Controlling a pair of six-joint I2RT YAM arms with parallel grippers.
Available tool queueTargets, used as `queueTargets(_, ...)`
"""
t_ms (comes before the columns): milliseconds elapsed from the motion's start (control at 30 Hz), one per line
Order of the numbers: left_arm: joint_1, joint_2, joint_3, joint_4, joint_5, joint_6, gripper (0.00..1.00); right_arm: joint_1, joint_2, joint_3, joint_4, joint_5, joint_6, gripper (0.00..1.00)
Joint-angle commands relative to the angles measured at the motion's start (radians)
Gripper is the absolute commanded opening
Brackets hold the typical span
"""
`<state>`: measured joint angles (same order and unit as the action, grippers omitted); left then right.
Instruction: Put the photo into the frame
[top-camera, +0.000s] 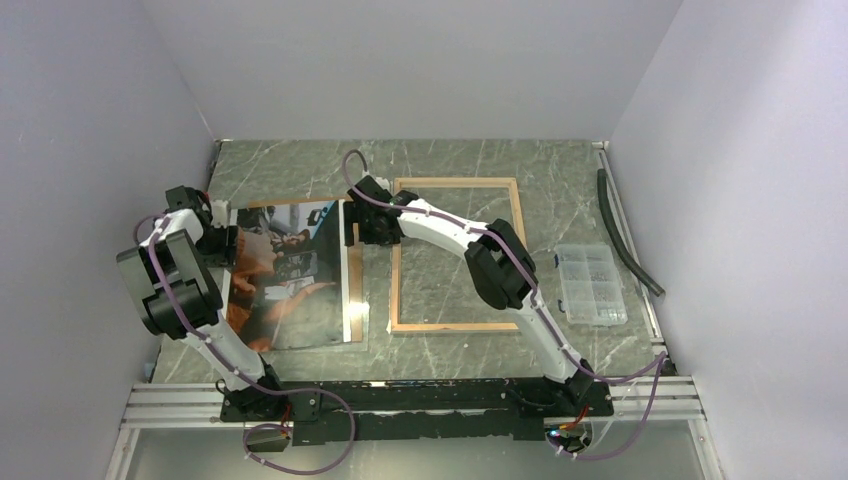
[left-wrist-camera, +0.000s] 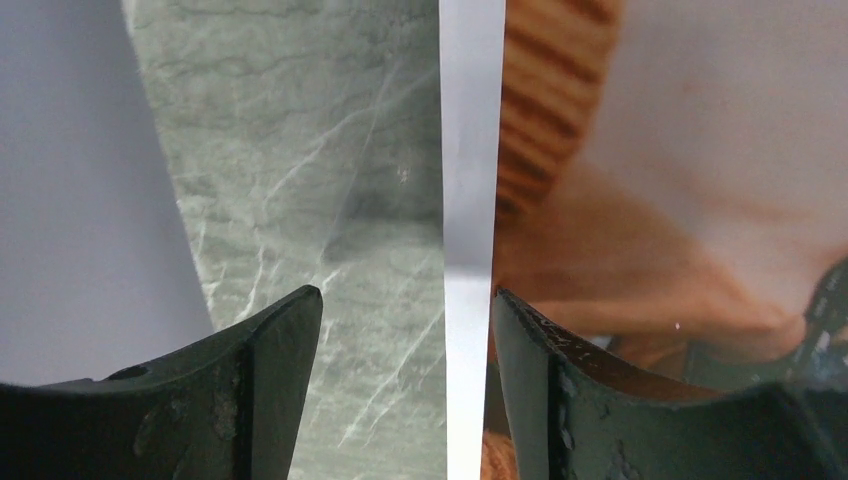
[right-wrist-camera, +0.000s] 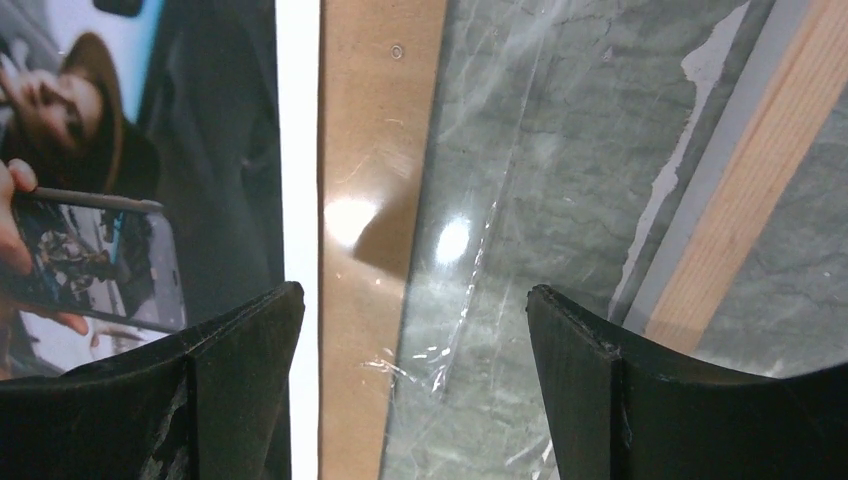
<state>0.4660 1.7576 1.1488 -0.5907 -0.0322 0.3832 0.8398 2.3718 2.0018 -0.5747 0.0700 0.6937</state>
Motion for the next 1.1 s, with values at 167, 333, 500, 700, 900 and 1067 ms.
queueTargets(167,-0.027,0.088,-0.021,0.045,0.044,-0.054,0.67,-0.004,0.038,0.001,0.032,-0.035,0.055,0.86)
queueTargets(333,-0.059,0.101,-0.044,0.053,0.061,-0.068,0.66,-0.004,0.037,-0.011,0.083,-0.149,0.097,0.86)
queueTargets(500,-0.064,0.123,-0.051,0.057,0.065,-0.066,0.64,-0.018,-0.017,-0.068,0.188,-0.258,0.141,0.86)
queueTargets(700,-0.066,0.121,-0.059,0.061,0.070,-0.059,0.63,-0.047,-0.086,-0.147,0.323,-0.390,0.205,0.86)
queueTargets(900,-0.070,0.119,-0.066,0.065,0.071,-0.047,0.61,-0.065,-0.120,-0.205,0.437,-0.495,0.270,0.85)
queueTargets(1067,-0.070,0.121,-0.070,0.068,0.069,-0.034,0.59,-0.073,-0.163,-0.264,0.554,-0.559,0.324,0.83)
